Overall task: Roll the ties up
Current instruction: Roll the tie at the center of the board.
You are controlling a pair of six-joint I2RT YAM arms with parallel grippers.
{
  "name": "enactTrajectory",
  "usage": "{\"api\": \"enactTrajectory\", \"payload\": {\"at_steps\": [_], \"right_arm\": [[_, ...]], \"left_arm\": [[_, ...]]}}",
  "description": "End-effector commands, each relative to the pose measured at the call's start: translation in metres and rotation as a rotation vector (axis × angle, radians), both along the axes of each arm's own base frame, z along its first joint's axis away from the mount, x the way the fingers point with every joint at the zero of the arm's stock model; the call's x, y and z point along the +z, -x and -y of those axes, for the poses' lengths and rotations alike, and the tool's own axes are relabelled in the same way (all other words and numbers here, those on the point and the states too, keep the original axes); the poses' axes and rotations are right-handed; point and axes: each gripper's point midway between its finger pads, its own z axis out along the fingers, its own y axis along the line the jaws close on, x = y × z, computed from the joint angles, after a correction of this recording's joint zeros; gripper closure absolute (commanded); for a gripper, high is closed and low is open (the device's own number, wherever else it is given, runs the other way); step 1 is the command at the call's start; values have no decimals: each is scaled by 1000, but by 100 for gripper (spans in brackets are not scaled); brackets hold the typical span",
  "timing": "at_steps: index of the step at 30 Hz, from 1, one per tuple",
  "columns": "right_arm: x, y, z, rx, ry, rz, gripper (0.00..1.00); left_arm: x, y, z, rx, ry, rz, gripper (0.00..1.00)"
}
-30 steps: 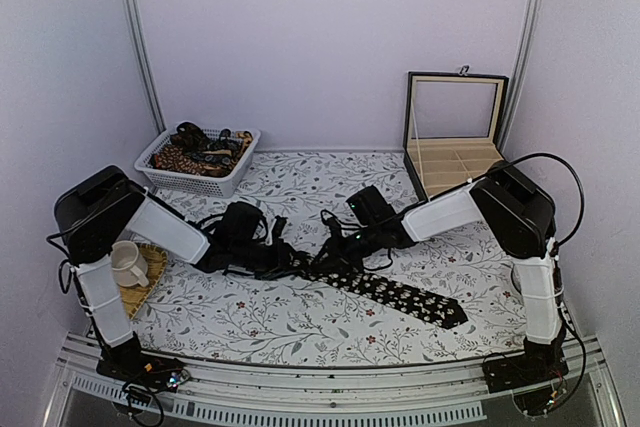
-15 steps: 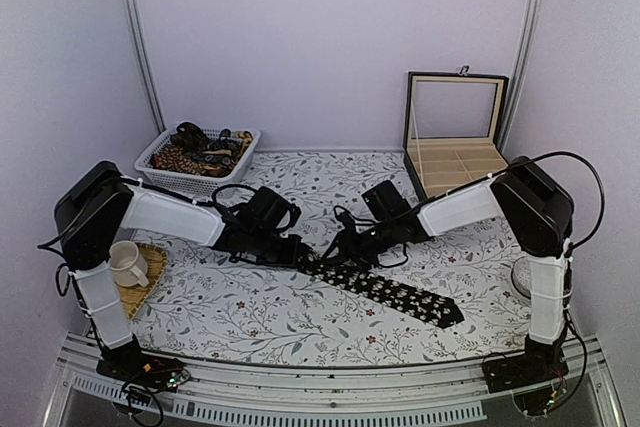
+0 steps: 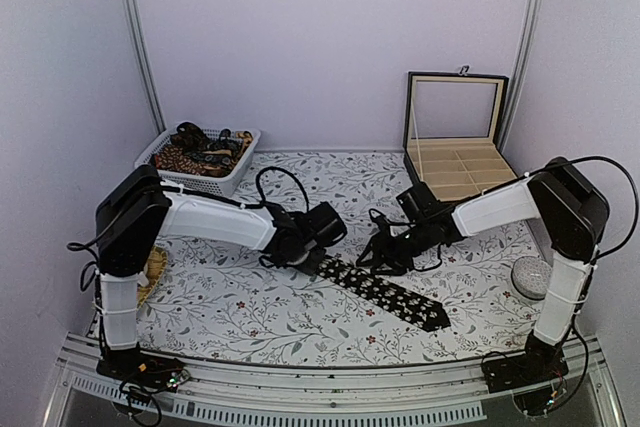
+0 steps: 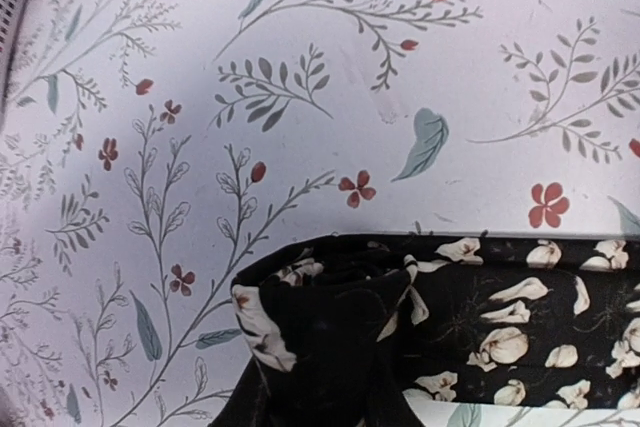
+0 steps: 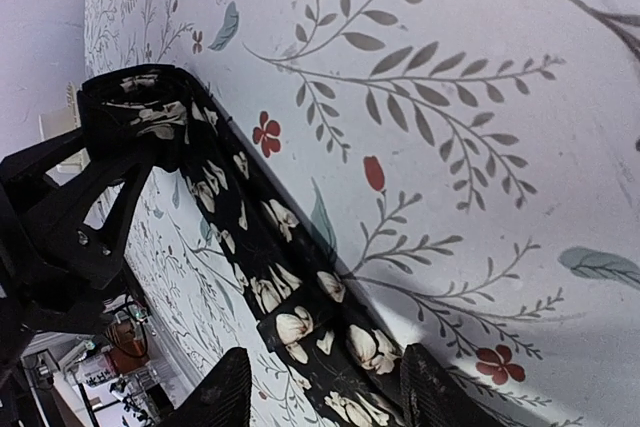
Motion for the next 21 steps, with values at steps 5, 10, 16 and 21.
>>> {"api": "enactTrajectory", "payload": {"at_steps": [5,10,16,21], "right_arm": [[43,-10,27,-81,-70,68,49],[53,-18,38,-111,-88,84,49],[54,-20,41,-122,-105,78,49],[52,-20,39,-119,-118,67,50]], "left_arm": [[-46,39,-39,-101,-594,8,90],[-49,45,-20,-140,-552,-11,79],[-45,50,-1,-160,-528,-3,77],[-52,52,-2,-158,-639,9,78]]}}
